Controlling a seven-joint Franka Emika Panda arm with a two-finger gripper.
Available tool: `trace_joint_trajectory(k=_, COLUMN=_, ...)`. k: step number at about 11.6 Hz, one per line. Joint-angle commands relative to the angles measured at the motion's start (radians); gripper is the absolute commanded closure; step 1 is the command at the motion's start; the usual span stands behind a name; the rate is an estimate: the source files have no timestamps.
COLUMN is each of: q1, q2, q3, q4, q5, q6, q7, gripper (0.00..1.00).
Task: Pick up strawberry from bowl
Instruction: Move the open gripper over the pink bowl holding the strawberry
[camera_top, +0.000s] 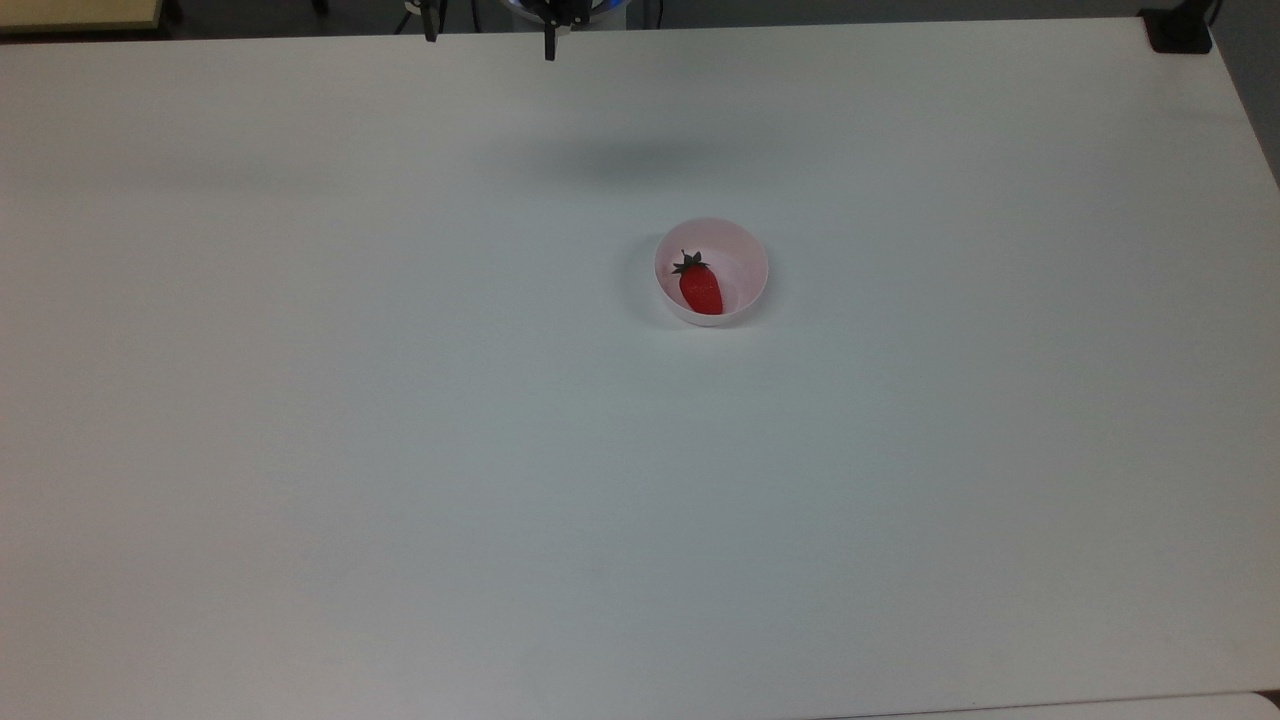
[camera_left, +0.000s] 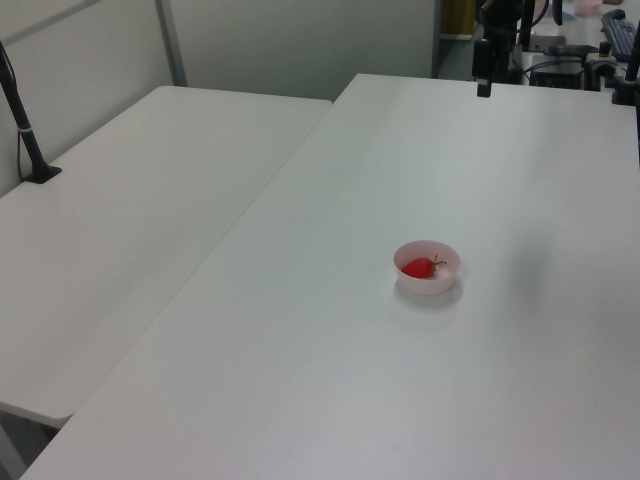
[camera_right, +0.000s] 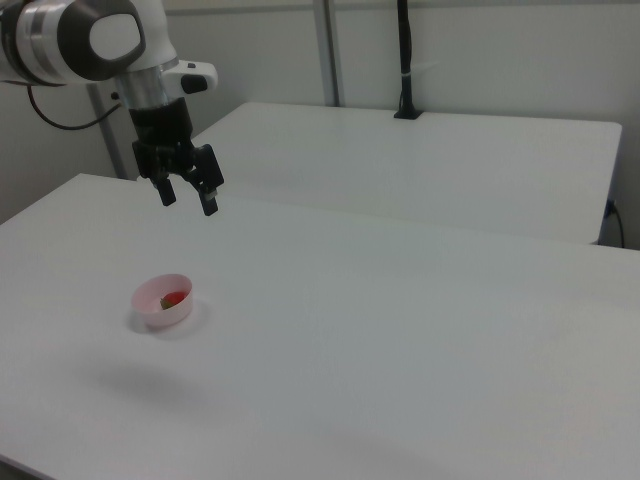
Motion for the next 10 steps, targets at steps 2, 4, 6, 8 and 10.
trace_joint_trajectory(k=2, q1=0.011, q2=-0.006, q3=-0.011, q4=-0.002, q5=0.0, q6=-0.011, q7=-0.044, gripper=0.0)
trace_joint_trajectory(k=4, q1=0.011, q2=-0.003, q3=-0.011, q4=-0.002, q5=0.0, q6=-0.014, q7=-0.044, gripper=0.0)
trace_joint_trajectory(k=6, q1=0.014, q2=0.006, q3=-0.009, q4=-0.002, q5=-0.002, q6=-0.011, q7=-0.044, gripper=0.0)
trace_joint_trajectory(k=8, q1=0.017, q2=0.028, q3=-0.005, q4=-0.005, q5=0.0, q6=-0.002, q7=-0.044, gripper=0.0)
trace_joint_trajectory(k=10, q1=0.034, q2=0.052, q3=-0.002, q4=-0.007, q5=0.0, q6=0.009, q7=-0.04, gripper=0.0)
